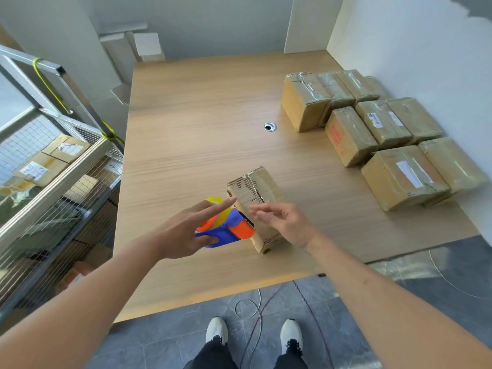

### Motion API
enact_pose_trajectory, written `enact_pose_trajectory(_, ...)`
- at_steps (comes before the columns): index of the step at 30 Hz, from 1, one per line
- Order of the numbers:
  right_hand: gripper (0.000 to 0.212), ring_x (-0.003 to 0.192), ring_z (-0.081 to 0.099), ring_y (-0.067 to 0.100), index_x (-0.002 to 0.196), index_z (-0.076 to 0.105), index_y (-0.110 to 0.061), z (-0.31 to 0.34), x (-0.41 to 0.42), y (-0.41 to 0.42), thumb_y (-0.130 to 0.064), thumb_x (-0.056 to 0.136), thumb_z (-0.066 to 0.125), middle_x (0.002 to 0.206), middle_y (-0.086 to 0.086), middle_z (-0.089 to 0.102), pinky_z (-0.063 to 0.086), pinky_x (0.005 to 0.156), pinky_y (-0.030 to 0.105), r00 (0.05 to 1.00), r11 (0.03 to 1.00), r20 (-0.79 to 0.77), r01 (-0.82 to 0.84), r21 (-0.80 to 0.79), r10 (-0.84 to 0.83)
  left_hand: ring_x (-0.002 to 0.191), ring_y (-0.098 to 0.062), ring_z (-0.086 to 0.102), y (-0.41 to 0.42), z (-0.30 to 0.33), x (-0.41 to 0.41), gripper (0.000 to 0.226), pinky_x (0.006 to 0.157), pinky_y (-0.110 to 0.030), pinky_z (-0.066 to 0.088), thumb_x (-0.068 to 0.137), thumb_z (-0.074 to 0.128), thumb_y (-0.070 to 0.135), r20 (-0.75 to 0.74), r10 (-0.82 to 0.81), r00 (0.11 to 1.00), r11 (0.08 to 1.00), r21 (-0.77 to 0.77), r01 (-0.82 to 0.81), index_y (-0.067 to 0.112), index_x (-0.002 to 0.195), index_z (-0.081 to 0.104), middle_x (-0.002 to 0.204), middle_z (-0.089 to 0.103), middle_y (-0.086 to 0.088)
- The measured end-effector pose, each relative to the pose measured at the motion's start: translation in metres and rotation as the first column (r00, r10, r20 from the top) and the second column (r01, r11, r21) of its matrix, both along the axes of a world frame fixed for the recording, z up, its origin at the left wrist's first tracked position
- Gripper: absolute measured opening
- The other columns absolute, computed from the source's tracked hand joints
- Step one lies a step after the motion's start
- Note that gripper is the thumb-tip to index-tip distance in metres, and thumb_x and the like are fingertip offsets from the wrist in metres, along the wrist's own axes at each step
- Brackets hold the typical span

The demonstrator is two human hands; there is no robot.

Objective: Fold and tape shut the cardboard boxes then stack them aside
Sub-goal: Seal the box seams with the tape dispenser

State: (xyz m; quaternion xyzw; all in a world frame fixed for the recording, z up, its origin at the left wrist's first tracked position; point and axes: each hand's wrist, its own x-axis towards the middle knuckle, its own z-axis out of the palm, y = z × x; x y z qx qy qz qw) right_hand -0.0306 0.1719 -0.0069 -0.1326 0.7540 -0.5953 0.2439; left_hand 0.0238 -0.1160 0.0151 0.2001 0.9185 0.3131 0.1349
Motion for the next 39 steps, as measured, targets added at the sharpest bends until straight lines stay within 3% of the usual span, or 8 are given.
enact_pose_trajectory(4,0.039,0.094,0.07,0.018,0.11,0.079,-0.011,0.007,0.005,0.01,-0.041,0.086,0.075,0.105,0.007,0.078,0.056,0.088,0.032,0.997,0.996,0.077,0.016,-0.089,-0.009,0.117,-0.009,0.048,0.026,0.02,-0.001,0.1,0.096,-0.03,0.043,0.094,0.073,0.02,-0.022,-0.029,0.999,0.999,-0.04,0.028,0.066,0.153,0.006,0.136,0.043,0.026)
enact_pose_trajectory(8,0.04,0.084,0.067,0.023,0.098,0.077,0.001,0.009,-0.003,0.023,-0.035,0.08,0.079,0.089,0.013,0.074,0.058,0.09,0.046,0.989,0.991,0.15,0.025,-0.132,-0.005,0.122,-0.02,0.051,0.045,0.033,0.002,0.1,0.099,-0.043,0.047,0.093,0.072,0.016,-0.032,-0.047,0.998,0.997,-0.062,0.045,0.06,0.156,0.009,0.143,0.045,0.015)
enact_pose_trajectory(11,0.041,0.082,0.066,0.025,0.099,0.075,0.003,0.015,-0.006,0.032,-0.033,0.08,0.079,0.088,0.016,0.072,0.06,0.084,0.042,0.983,0.988,0.182,0.031,-0.149,-0.004,0.118,-0.017,0.051,0.057,0.037,0.002,0.097,0.099,-0.039,0.046,0.094,0.072,0.016,-0.031,-0.044,0.999,0.997,-0.056,0.043,0.063,0.155,0.012,0.138,0.047,0.015)
enact_pose_trajectory(15,0.011,0.074,0.068,0.018,0.097,0.081,-0.008,0.017,-0.007,0.043,-0.017,0.092,0.075,0.088,0.019,0.075,0.06,0.069,0.03,0.988,0.985,0.102,0.126,-0.117,-0.114,0.106,-0.016,0.053,0.075,0.04,0.005,0.08,0.095,-0.043,0.047,0.1,0.062,0.031,-0.006,-0.032,0.999,0.991,-0.129,0.031,0.07,0.15,0.014,0.128,0.047,0.014)
enact_pose_trajectory(18,0.009,0.073,0.066,0.014,0.093,0.083,-0.013,0.009,-0.006,0.048,-0.011,0.094,0.073,0.087,0.014,0.078,0.057,0.068,0.03,0.986,0.985,0.071,0.158,-0.066,-0.154,0.096,-0.018,0.052,0.088,0.036,0.014,0.071,0.09,-0.045,0.047,0.105,0.051,0.039,0.035,-0.023,0.999,0.987,-0.155,0.028,0.07,0.15,0.006,0.116,0.048,0.01)
enact_pose_trajectory(22,0.017,0.052,0.053,0.014,0.079,0.08,-0.023,0.0,-0.009,0.064,-0.011,0.09,0.078,0.063,0.002,0.067,0.051,0.058,0.028,0.965,0.965,0.045,0.253,0.076,-0.257,0.095,-0.017,0.053,0.088,0.023,0.028,0.063,0.091,-0.043,0.045,0.107,0.042,0.041,0.133,0.034,0.991,0.994,-0.105,-0.02,0.07,0.15,0.007,0.109,0.048,0.008)
enact_pose_trajectory(31,0.015,0.046,0.053,0.017,0.076,0.079,-0.027,-0.027,-0.032,0.111,-0.019,0.089,0.081,0.065,-0.005,0.071,0.059,0.058,0.041,0.915,0.878,-0.02,0.394,0.274,-0.404,0.098,-0.005,0.05,0.076,-0.004,0.045,0.059,0.095,-0.03,0.038,0.107,0.042,0.038,0.247,0.127,0.961,0.99,-0.089,-0.108,0.072,0.148,0.016,0.107,0.052,0.01)
enact_pose_trajectory(39,0.007,0.046,0.054,0.0,0.091,0.08,-0.02,-0.051,-0.038,0.093,-0.019,0.094,0.074,0.076,-0.004,0.071,0.05,0.045,0.023,0.939,0.9,0.027,0.32,0.295,-0.342,0.097,-0.007,0.05,0.074,-0.023,0.04,0.059,0.095,-0.039,0.041,0.106,0.039,0.042,0.265,0.197,0.944,0.971,-0.183,-0.151,0.075,0.145,0.011,0.103,0.05,0.008)
